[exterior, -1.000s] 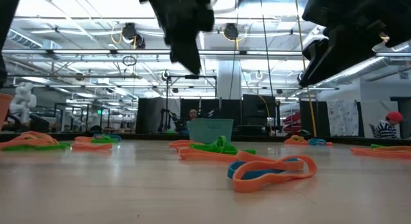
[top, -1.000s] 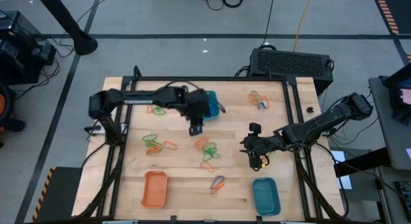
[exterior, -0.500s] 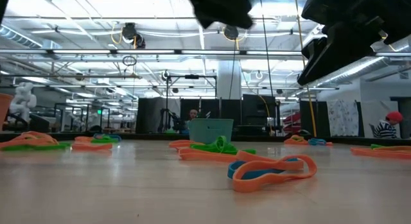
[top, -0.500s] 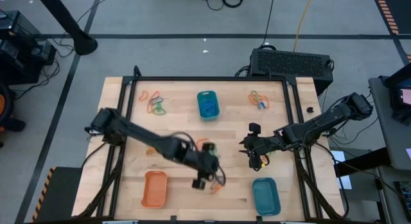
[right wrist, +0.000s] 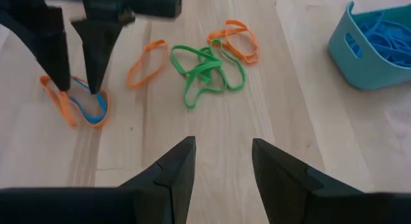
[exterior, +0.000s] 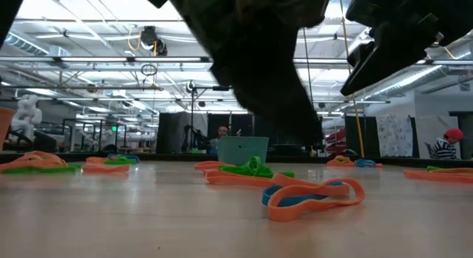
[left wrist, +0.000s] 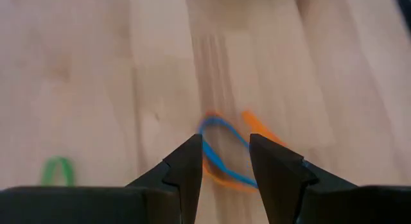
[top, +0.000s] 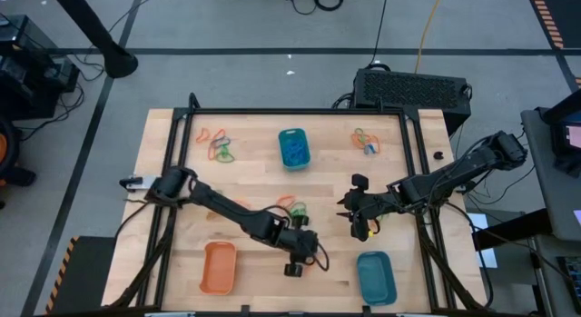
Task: Sort rubber bands into baskets
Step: Put the blue rubber band into the top blue bin
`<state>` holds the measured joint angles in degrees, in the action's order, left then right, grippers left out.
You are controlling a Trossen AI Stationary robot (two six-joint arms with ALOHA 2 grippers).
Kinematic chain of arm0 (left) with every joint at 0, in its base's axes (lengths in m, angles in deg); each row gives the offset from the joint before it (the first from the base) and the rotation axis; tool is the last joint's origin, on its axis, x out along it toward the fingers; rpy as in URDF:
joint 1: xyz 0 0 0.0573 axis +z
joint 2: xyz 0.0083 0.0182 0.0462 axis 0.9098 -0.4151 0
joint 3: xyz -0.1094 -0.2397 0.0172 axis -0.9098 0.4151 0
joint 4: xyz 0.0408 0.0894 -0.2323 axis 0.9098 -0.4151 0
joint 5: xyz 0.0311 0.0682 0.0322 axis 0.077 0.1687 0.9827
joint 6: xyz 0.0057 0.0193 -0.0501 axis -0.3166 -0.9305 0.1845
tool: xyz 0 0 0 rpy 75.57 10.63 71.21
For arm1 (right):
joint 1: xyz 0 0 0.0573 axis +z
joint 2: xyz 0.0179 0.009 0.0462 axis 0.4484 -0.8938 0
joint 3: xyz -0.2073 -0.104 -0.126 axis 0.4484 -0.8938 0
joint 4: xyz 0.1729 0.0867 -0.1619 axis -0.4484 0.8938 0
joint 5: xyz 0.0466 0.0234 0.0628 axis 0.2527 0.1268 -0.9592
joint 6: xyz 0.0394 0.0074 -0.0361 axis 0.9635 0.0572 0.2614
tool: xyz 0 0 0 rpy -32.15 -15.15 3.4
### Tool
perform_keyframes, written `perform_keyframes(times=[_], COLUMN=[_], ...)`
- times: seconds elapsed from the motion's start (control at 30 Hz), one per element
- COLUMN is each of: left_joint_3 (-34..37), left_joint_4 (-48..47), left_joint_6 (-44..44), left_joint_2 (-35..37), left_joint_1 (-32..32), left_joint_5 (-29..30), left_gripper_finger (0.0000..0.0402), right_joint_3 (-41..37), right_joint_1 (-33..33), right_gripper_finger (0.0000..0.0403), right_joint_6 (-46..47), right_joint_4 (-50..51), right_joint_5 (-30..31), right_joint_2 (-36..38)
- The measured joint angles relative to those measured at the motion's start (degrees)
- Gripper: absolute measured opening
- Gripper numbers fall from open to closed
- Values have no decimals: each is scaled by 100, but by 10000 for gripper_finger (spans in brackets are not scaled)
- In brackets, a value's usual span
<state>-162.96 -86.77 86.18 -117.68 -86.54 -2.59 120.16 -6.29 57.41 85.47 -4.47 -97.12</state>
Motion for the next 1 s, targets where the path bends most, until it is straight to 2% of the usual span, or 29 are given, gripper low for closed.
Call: perform_keyframes(times=[0.73, 1.0], left_joint_3=[0, 0], left_joint_4=[-66, 3], left_joint_6=[154, 156], left_joint_2=[-131, -379], left_joint_1=[-56, -56], left_joint_5=[57, 5], left_gripper_finger=[136, 136], right_joint_3=[-1, 1], right_joint_1=[0, 0], right_gripper_finger=[146, 146], right_joint_6=[-20, -23], right_joint_4=[-15, -14], right_joint_5=[19, 21], right_joint_2=[0, 0])
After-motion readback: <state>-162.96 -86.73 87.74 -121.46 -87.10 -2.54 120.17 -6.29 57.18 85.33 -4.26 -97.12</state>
